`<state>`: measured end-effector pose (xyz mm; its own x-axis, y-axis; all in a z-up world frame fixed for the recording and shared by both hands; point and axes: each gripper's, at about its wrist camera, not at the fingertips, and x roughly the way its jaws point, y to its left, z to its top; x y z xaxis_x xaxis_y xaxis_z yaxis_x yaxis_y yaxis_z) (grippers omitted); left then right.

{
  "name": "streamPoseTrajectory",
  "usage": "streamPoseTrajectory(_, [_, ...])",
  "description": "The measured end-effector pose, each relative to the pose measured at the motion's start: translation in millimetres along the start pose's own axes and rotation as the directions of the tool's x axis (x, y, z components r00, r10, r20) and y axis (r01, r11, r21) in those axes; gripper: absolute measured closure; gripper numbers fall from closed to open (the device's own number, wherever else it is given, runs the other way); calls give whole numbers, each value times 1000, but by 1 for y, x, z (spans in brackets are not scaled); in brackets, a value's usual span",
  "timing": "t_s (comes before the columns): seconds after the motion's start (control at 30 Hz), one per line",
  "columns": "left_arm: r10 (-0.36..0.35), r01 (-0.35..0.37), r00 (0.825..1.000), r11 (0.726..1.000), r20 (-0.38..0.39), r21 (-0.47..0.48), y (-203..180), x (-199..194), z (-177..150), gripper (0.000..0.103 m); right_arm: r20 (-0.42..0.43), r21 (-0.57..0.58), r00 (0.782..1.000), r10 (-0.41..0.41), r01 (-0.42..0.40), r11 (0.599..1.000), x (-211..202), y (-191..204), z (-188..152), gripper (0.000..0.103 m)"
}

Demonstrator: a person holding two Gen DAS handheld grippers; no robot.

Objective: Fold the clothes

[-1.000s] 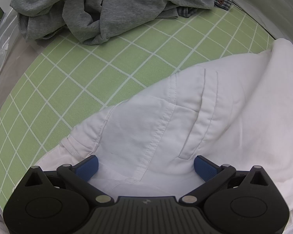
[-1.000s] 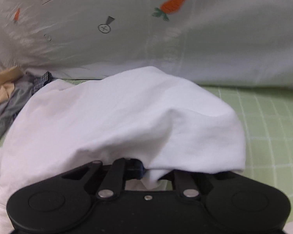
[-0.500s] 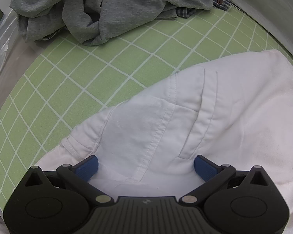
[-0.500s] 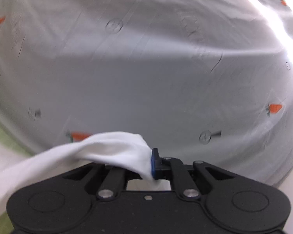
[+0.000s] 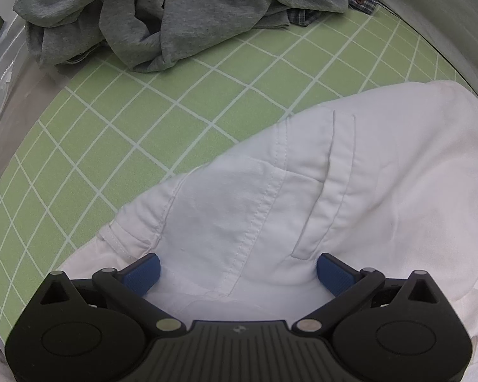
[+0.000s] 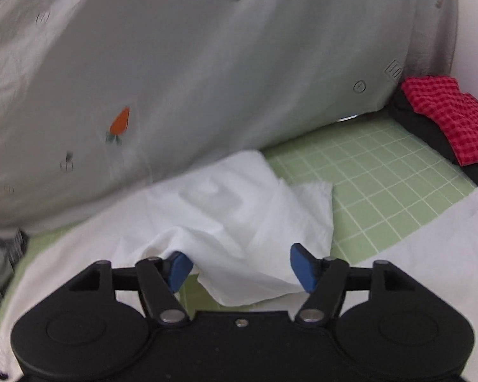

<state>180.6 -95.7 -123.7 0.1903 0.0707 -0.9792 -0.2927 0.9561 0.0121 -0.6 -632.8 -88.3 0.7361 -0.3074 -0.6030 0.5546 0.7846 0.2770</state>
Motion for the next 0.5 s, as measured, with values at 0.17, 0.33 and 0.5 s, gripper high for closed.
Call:
streamPoseTrajectory(0.17, [3,-3,1000,1000,-6,-8,0,0,0,0,99,29,993,-69,66,997,10,-13,32,29])
streamPoseTrajectory(0.33, [6,-6,1000,1000,-4,-16,-2,1,-2,0,103,-65,993,-59,66,996,1,-25,55,26])
streamPoseTrajectory(0.5, [8,-8,1000,1000,-13,-23,-6,2,0,0,189,-6,962,-196,200,980,-26,-57,67,19])
